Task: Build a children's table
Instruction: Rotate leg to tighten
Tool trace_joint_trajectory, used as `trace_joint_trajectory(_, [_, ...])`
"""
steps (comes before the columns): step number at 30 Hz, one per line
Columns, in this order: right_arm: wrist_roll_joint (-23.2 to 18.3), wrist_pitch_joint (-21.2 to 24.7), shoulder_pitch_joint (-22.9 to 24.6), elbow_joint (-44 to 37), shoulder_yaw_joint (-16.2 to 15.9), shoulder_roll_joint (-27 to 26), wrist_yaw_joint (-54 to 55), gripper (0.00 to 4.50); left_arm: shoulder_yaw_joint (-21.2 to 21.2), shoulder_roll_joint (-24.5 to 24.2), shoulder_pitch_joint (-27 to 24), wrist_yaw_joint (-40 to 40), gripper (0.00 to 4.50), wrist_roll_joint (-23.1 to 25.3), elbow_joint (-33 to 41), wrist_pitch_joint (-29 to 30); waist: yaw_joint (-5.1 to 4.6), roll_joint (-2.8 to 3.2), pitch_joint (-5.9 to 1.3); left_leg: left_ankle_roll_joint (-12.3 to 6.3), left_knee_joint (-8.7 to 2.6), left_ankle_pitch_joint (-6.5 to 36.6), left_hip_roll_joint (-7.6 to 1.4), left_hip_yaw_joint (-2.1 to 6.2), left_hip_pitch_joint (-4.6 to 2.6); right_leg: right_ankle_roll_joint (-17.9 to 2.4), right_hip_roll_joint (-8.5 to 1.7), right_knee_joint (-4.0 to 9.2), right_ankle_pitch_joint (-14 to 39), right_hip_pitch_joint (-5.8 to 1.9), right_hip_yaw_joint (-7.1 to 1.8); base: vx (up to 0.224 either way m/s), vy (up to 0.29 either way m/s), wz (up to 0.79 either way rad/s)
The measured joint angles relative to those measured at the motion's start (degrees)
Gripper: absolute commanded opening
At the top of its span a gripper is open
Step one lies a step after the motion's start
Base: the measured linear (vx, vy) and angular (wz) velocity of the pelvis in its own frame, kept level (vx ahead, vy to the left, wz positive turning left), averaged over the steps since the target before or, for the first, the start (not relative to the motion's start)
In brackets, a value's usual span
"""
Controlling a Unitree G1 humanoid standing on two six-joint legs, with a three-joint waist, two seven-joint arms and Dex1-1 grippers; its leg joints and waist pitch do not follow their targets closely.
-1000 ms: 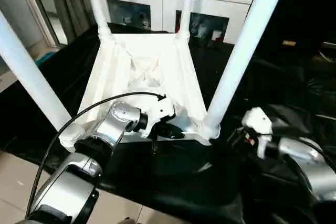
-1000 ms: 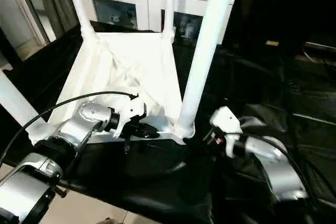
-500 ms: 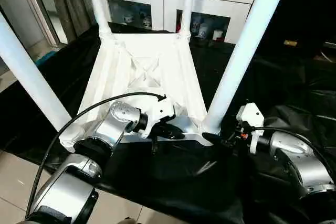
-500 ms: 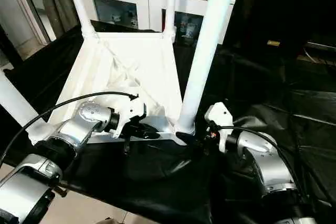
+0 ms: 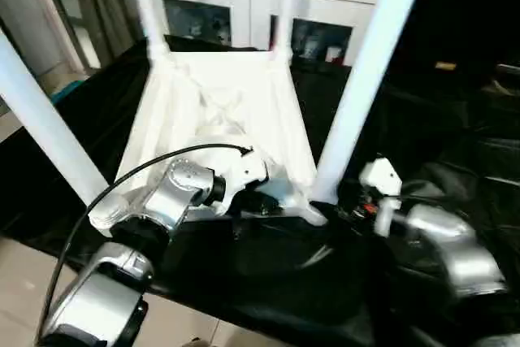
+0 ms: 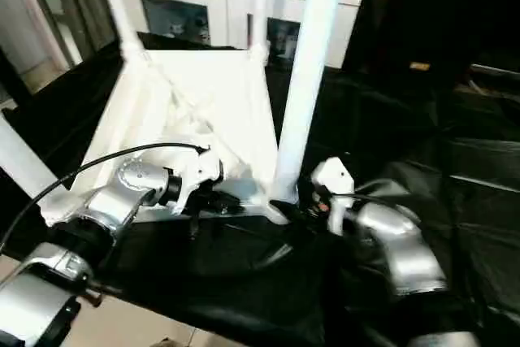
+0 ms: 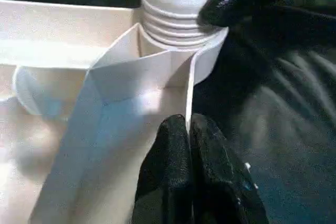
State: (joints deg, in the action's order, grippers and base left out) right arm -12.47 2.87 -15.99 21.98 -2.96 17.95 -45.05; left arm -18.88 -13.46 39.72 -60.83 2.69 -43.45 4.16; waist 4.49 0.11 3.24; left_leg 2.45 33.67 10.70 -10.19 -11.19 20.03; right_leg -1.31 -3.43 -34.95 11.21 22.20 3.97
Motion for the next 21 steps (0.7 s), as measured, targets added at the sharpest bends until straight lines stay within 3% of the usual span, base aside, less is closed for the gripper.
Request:
trace_joint_trajectory(3, [1.5,0.2,-0.6,1.4,2.1,-3.6,8.9,2.62,0.6,4.2,0.6,7.4,0.00,1.2,-0.1,3.4,-0.18,0.02,-0.06,0.00,0.06,0.0,0.02,0.00,-0.11,0.0,-0.02,0.19,0.0,-0.13,-0.02,0.000,0.000,0.00])
trace_joint_trajectory(7, [4.4,0.3,-2.2,3.0,3.9,-8.6,21.6,2.61,1.1,10.0,2.4,17.7,0.00,2.1,-2.7,6.6,-0.38,0.52,-0.35,-0.02,0.06,0.0,0.13,0.00,-0.09,0.0,-0.06,0.59,0.0,-0.22,-0.07,0.000,0.000,0.00])
trace_joint_trajectory(10, [6.0,0.9,-3.1,3.2,4.7,-10.8,26.8,2.61,1.4,12.6,3.6,21.4,0.00,2.6,-4.5,7.2,-0.38,0.54,-0.36,-0.04,0.00,0.0,0.19,0.00,-0.05,0.0,-0.08,0.67,0.0,-0.24,-0.11,0.000,0.000,0.00])
trace_joint_trajectory(12, [6.6,0.8,-3.3,3.3,4.7,-10.7,27.0,2.61,1.4,12.9,3.6,22.0,0.00,2.9,-4.6,7.0,-0.31,0.62,-0.42,-0.08,-0.13,0.0,0.20,0.01,-0.02,0.0,-0.07,0.84,-0.1,-0.27,-0.10,0.000,0.000,0.00])
trace_joint_trajectory(15, [6.2,0.2,-2.8,2.9,4.7,-10.0,25.4,3.31,1.1,12.8,3.5,21.4,0.00,3.2,-4.2,6.9,-0.11,0.68,-0.46,-0.16,-0.21,0.1,0.20,0.00,-0.02,0.0,-0.07,0.84,-0.1,-0.27,-0.09,0.000,0.000,0.00])
trace_joint_trajectory(21, [4.9,0.2,-0.8,0.2,2.5,-5.4,14.6,3.75,0.4,8.6,1.4,15.2,0.00,2.9,-0.7,5.9,-0.26,0.66,-0.45,-0.14,-0.65,0.1,0.13,0.01,-0.02,0.0,0.01,0.81,-0.1,-0.25,0.02,0.000,0.000,0.00])
